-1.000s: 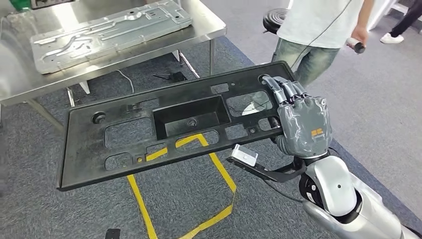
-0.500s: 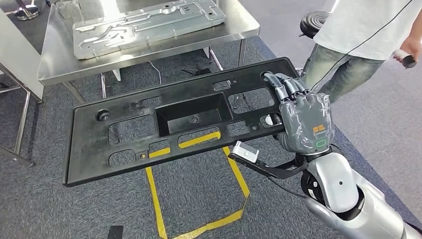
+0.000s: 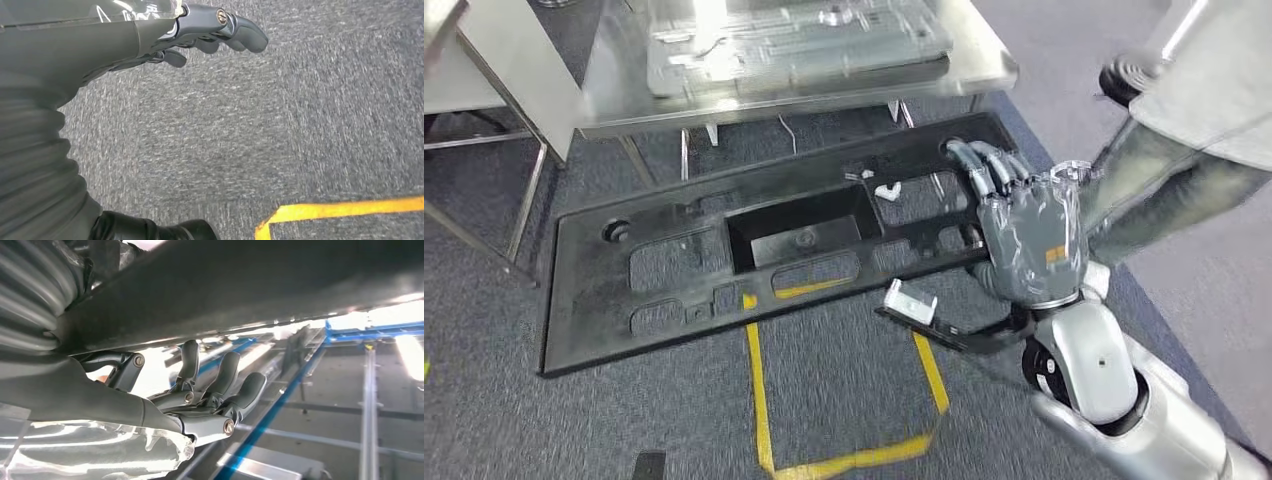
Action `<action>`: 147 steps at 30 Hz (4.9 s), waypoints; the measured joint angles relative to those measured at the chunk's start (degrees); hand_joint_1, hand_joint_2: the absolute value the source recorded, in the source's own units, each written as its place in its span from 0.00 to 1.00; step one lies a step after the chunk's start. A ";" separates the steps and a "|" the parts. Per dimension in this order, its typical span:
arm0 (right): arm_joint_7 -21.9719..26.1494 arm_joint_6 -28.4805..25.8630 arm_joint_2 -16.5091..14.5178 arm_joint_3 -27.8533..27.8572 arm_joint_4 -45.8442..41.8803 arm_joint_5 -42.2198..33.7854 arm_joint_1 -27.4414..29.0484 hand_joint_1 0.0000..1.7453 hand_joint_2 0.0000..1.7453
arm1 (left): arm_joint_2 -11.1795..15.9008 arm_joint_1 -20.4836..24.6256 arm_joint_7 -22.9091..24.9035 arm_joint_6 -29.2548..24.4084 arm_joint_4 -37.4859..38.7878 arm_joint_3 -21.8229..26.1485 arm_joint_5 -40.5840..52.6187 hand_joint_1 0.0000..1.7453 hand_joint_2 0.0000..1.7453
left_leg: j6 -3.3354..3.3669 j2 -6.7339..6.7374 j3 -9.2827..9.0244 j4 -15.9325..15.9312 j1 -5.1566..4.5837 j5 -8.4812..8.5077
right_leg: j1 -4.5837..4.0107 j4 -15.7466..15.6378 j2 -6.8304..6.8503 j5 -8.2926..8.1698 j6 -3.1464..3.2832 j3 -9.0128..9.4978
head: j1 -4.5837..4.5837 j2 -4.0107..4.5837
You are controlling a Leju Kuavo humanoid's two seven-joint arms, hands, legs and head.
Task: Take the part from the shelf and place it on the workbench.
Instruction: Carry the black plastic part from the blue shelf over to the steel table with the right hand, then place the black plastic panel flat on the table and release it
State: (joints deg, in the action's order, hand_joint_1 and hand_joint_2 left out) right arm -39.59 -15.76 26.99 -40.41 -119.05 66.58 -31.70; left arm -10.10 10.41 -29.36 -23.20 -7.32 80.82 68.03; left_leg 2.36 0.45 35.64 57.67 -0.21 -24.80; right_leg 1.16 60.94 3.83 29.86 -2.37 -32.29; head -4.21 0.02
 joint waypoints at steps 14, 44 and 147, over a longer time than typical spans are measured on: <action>-0.06 0.02 0.07 0.00 -0.25 -0.07 0.40 1.00 1.00 | -0.04 -0.40 -0.78 0.56 0.00 0.02 0.22 0.00 1.00 | -1.30 -5.40 0.71 2.02 0.11 -1.49 | 0.16 -1.41 -5.33 -3.45 1.41 -2.19 | 0.40 -0.01; -0.13 0.81 0.20 0.01 -0.45 -0.04 1.00 1.00 1.00 | 0.16 -0.22 -2.89 4.32 0.02 0.04 1.52 0.00 1.00 | -1.27 -1.50 -6.80 0.50 -0.01 -6.09 | -0.18 -1.78 -3.82 -5.51 1.69 -4.37 | 0.65 0.00; -0.20 12.17 4.62 6.16 2.27 0.12 2.97 1.00 1.00 | 0.55 0.39 -2.84 3.64 0.22 1.94 7.50 0.00 1.00 | -1.45 -0.79 2.58 4.60 0.26 0.77 | 0.22 -1.72 -4.47 -2.12 2.10 0.44 | 1.23 0.00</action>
State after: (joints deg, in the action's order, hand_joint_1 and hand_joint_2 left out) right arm -39.78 -3.59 31.61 -34.25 -116.78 66.70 -28.73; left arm -9.55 10.80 -32.21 -19.56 -7.10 82.76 75.53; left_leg 0.91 -0.33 38.22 62.27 0.05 -24.03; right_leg 1.38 59.21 -0.64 27.74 -0.26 -31.85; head -2.98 0.02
